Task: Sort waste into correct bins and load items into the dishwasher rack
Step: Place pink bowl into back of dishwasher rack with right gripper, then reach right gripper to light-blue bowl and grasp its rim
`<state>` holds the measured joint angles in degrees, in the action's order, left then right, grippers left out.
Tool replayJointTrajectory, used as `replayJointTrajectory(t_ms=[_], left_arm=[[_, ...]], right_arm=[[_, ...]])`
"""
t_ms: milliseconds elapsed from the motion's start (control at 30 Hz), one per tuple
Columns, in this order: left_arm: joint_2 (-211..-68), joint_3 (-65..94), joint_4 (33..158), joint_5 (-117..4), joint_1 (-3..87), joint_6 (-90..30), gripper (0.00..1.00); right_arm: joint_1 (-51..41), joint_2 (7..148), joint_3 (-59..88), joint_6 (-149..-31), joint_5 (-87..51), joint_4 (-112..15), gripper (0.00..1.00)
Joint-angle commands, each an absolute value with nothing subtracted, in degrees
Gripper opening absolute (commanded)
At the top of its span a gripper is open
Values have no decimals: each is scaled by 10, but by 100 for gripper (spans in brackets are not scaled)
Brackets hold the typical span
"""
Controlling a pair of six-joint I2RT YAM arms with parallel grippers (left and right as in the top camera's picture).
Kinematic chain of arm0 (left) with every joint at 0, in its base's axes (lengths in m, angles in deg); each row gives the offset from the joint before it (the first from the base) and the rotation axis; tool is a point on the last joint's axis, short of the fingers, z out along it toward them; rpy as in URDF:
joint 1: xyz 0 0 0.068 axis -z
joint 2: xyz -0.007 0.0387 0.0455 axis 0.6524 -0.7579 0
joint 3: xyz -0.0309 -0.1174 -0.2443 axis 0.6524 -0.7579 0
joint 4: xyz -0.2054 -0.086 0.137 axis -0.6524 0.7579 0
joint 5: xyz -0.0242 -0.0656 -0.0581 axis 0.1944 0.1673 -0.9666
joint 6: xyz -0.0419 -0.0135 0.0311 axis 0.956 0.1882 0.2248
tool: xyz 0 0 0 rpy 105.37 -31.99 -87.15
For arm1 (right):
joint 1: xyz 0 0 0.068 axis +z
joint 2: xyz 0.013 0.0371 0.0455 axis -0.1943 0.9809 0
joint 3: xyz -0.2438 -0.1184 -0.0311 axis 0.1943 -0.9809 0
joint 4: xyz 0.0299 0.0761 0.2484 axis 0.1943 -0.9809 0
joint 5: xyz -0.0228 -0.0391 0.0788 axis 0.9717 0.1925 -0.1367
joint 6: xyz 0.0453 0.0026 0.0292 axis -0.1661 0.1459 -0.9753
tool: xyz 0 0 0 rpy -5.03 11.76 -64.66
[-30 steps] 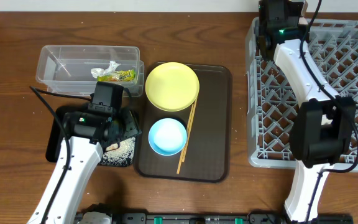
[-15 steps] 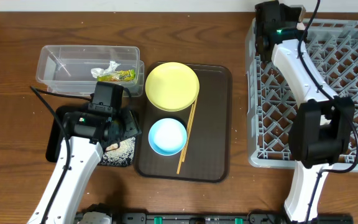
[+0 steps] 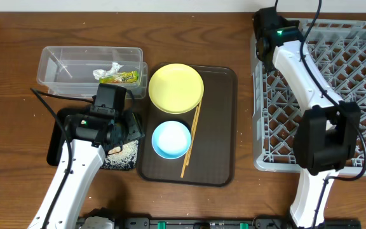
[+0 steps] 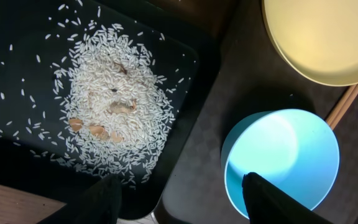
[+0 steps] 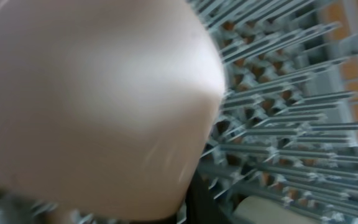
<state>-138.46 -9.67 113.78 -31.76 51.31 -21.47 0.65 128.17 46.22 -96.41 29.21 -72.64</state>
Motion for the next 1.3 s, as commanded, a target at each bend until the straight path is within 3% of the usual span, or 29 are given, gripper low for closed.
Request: replayJointTrajectory(t_ms=[0,67,167,300,667,833,1267], left_arm=[[-1386,-101,1139,-311,511,-214,65],[-1386,-101,1139,-311,511,-214,65],[-1386,-101,1139,-311,511,-214,65],[-1386,-101,1139,-311,511,-214,65],[-1386,-101,1142,-303,511,-214,66],[-1388,-101,1185,-210,510,-107,66],[-1397,-101,1185,-207,510,-106,66]], right_arm=[[10,1236,458,-974,185,-741,14],[10,1218,458,-974,160,-753,21],[10,1187,458,-973,138,-769,57],[10,1152,458,-972,120,-780,67],[40,1140,451,-794,-305,-796,67],[97,1155,421,-744,-305,-820,66],[226,1166,222,-751,-305,-713,63]])
